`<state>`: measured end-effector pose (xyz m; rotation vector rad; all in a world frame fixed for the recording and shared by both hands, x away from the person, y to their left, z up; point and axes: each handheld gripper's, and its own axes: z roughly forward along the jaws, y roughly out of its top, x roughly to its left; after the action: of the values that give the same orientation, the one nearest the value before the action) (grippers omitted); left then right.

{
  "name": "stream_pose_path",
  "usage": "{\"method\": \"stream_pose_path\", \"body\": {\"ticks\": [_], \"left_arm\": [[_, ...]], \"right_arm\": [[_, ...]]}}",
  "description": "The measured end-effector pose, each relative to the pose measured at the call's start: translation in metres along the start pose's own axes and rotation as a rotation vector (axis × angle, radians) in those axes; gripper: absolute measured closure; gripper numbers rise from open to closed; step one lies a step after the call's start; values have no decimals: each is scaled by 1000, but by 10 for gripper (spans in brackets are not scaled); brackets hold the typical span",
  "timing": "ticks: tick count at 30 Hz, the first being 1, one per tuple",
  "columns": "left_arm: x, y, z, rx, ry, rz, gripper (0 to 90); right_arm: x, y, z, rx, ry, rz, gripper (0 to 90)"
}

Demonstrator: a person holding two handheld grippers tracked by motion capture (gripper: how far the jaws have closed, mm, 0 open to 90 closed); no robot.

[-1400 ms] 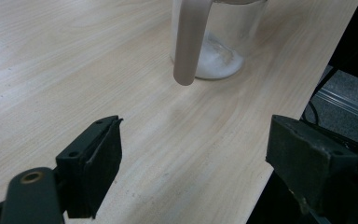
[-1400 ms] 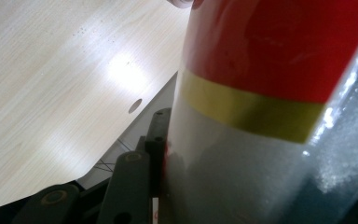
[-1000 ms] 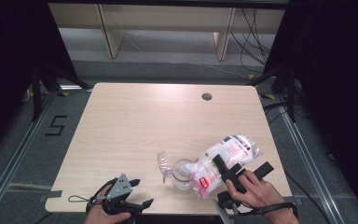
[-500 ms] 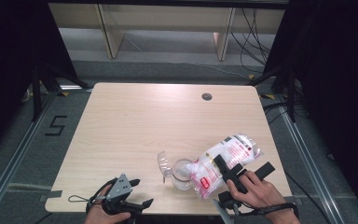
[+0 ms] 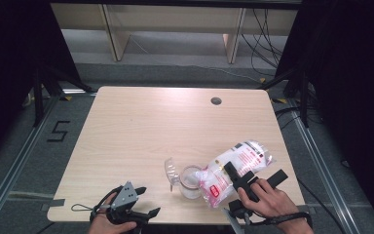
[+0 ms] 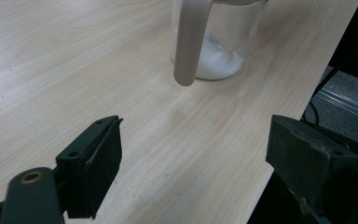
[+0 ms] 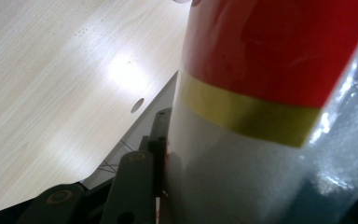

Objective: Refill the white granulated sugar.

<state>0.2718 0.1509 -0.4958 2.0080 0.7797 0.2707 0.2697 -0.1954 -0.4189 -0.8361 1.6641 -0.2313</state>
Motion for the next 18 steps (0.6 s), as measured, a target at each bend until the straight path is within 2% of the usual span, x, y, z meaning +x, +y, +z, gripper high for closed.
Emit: {"method": "stream_pose_path", "body": {"ticks": [13,17,18], "left_arm": [[0,0,0,5,2,1,179],[0,0,-1,5,2,5,179],[0,0,-1,5,2,6,179]], "right_arm": [[1,-2,-2,10,-6,3,675],[0,-3,-2,6,5,3,676],[0,-3,-2,10,-9,5,676]]}}
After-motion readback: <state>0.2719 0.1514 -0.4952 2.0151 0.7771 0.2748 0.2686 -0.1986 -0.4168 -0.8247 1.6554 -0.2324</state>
